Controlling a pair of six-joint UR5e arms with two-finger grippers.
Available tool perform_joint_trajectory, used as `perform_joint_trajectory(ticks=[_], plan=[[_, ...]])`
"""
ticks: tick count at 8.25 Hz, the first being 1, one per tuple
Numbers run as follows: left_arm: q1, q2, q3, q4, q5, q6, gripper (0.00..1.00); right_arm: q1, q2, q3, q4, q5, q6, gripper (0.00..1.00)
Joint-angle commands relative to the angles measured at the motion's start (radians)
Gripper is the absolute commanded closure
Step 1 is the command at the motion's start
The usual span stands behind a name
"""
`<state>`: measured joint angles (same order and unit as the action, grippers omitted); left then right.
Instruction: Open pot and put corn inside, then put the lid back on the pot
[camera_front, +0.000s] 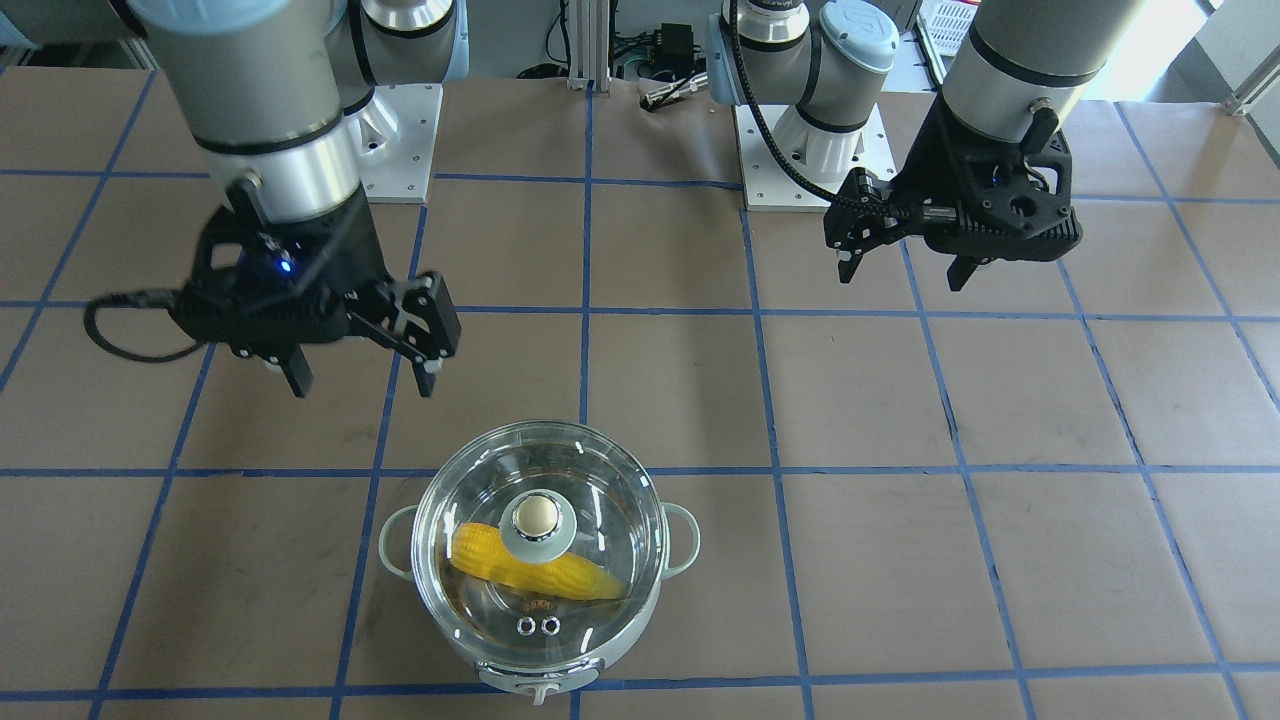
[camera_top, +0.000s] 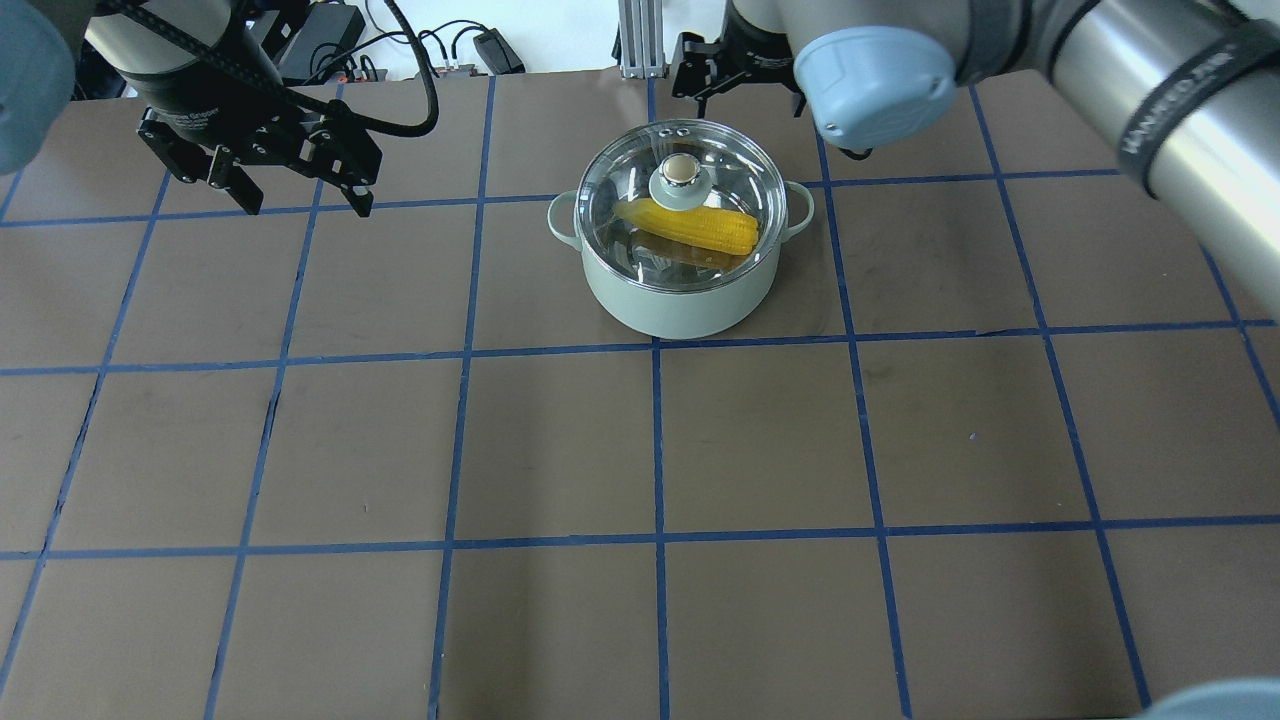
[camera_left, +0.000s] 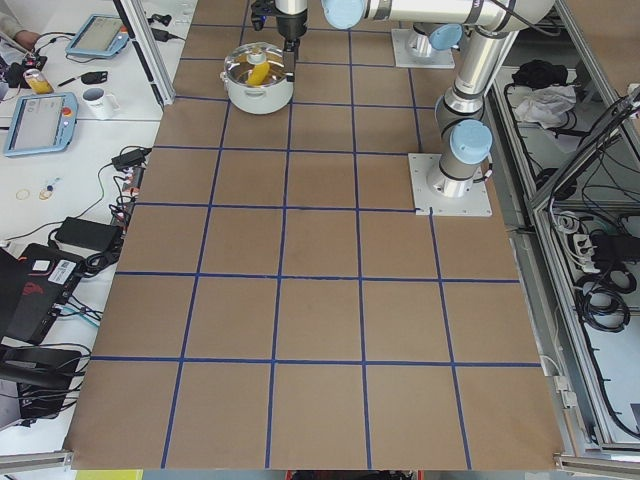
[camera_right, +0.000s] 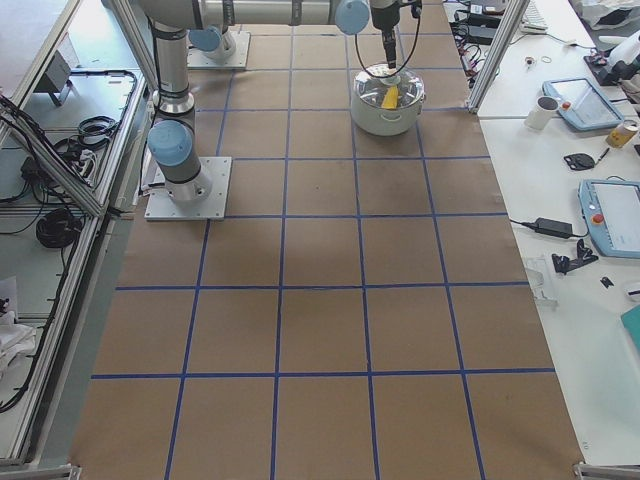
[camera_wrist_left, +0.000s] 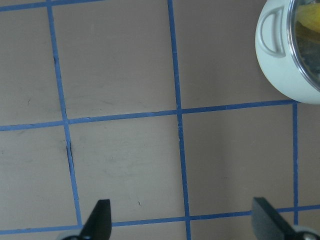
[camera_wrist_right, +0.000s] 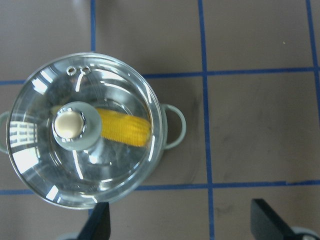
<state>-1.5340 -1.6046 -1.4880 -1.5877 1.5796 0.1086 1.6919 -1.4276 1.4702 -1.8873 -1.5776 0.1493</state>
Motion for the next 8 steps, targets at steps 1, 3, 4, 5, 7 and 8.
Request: perform_joint_trajectory(ticks=[1,3,4,5,7,8], plan=[[0.0,0.0,0.0,0.0,0.0,0.002,0.0,-0.055,-0.203,0.071,0.251,0.005,-0.03,0.0],[0.0,0.0,0.0,0.0,0.002,0.002,0.0,-0.055,-0.203,0.076,0.249,0.007,-0.039,0.0],[0.0,0.0,0.0,0.0,0.005,0.003,0.0,-0.055,-0.203,0.076,0.243,0.005,-0.042,0.0],[0.0,-0.002,0.0,0.0,0.004,0.005,0.0,-0.057,-0.203,0.076,0.25,0.004,-0.042,0.0],[0.001,-0.002,0.0,0.0,0.007,0.006,0.0,-0.054,-0.205,0.076,0.252,0.007,-0.04,0.0],[0.002,-0.002,0.0,0.0,0.007,0.005,0.0,-0.054,-0.206,0.076,0.252,0.005,-0.042,0.0]])
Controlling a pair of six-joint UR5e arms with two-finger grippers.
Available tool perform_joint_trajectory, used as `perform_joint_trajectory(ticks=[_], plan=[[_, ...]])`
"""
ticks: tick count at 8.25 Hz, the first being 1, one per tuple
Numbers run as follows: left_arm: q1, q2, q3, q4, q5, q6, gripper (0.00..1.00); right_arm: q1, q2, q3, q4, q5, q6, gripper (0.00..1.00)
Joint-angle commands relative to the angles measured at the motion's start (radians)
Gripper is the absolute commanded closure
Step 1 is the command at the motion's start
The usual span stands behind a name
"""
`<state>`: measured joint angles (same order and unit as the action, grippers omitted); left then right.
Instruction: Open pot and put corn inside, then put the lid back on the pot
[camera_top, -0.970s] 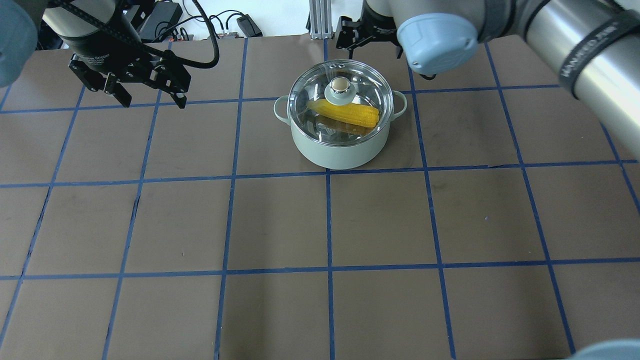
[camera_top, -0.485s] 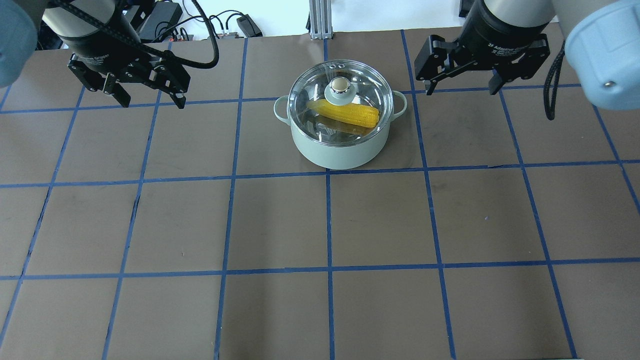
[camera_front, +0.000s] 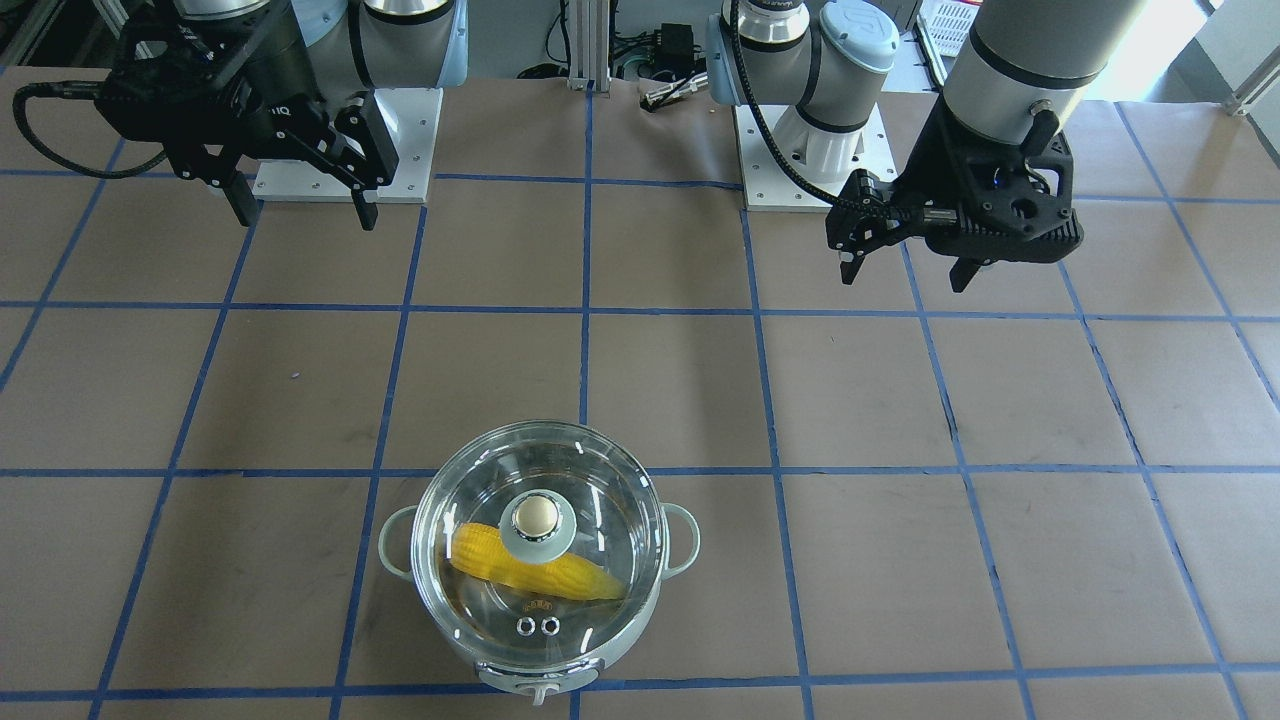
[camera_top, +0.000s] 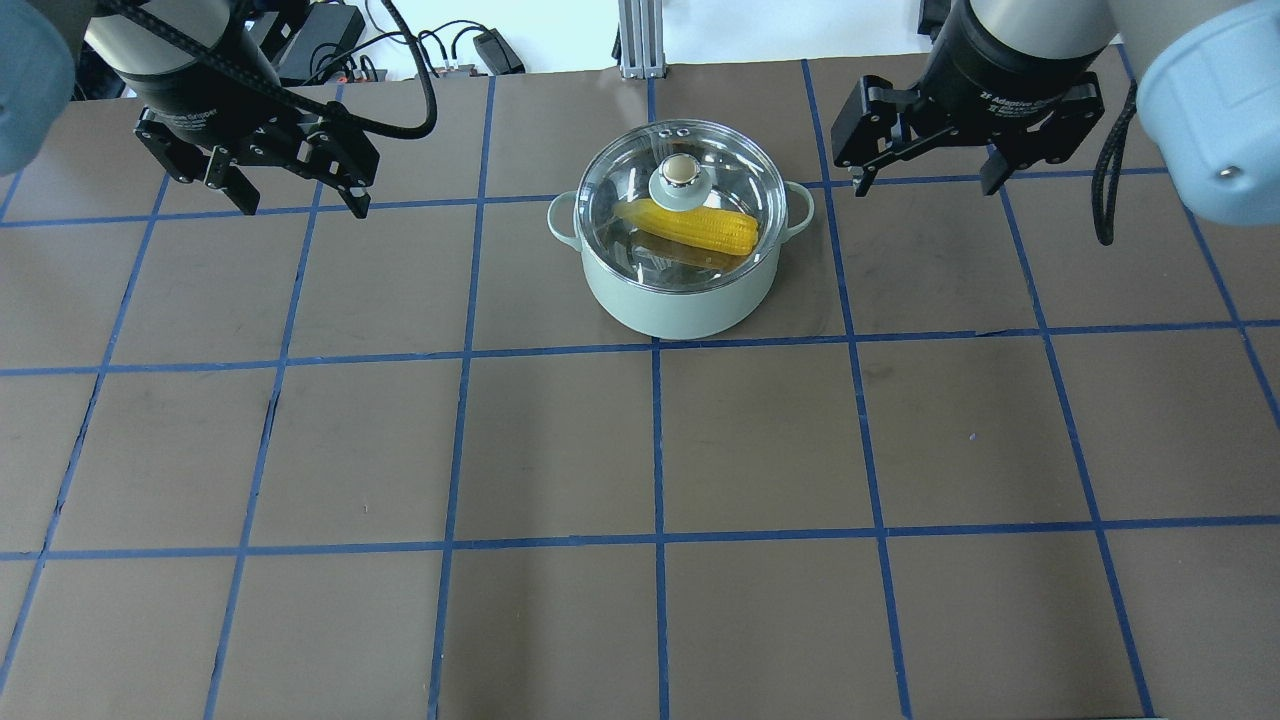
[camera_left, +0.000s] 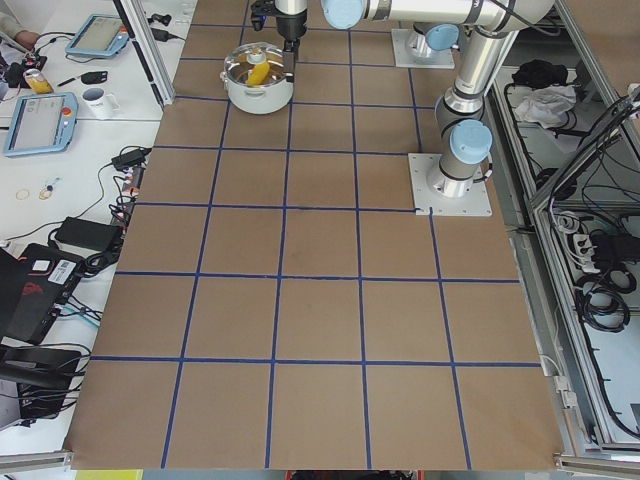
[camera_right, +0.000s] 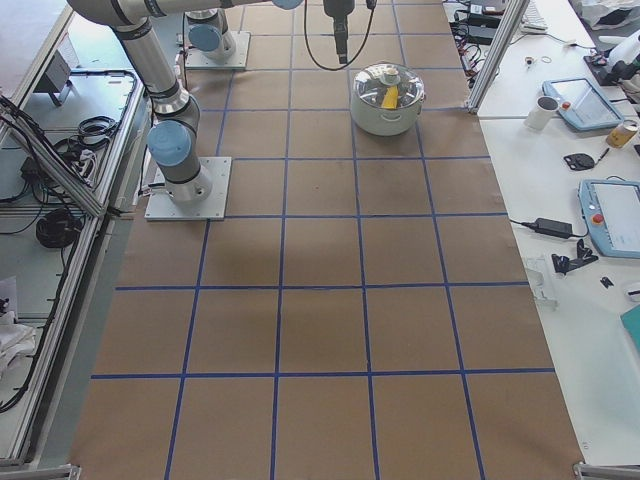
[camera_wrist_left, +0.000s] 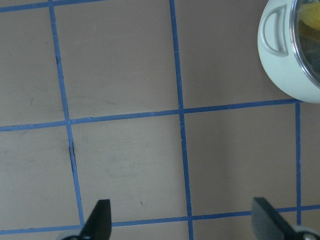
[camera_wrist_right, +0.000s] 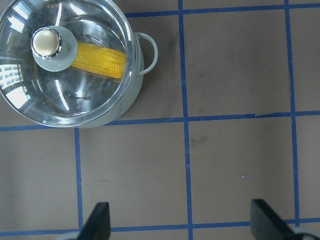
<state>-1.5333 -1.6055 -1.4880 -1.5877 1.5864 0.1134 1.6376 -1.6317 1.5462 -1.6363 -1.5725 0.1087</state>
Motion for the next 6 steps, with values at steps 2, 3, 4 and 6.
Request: perform_joint_trajectory(ticks=[2,3,4,6], plan=[[0.001,-0.001,0.0,0.0,0.001,-0.001,0.0,-0.001,-0.002,0.0,0.003,-0.003,-0.001,0.0],[0.001,-0.001,0.0,0.0,0.003,-0.001,0.0,-0.002,-0.004,0.0,0.01,-0.006,-0.001,0.0],[0.001,-0.001,0.0,0.0,0.004,-0.003,0.0,-0.001,-0.002,0.0,0.015,-0.006,-0.001,0.0],[0.001,0.001,0.0,-0.005,0.001,-0.003,0.0,-0.001,-0.002,0.0,0.015,-0.003,-0.001,0.0]])
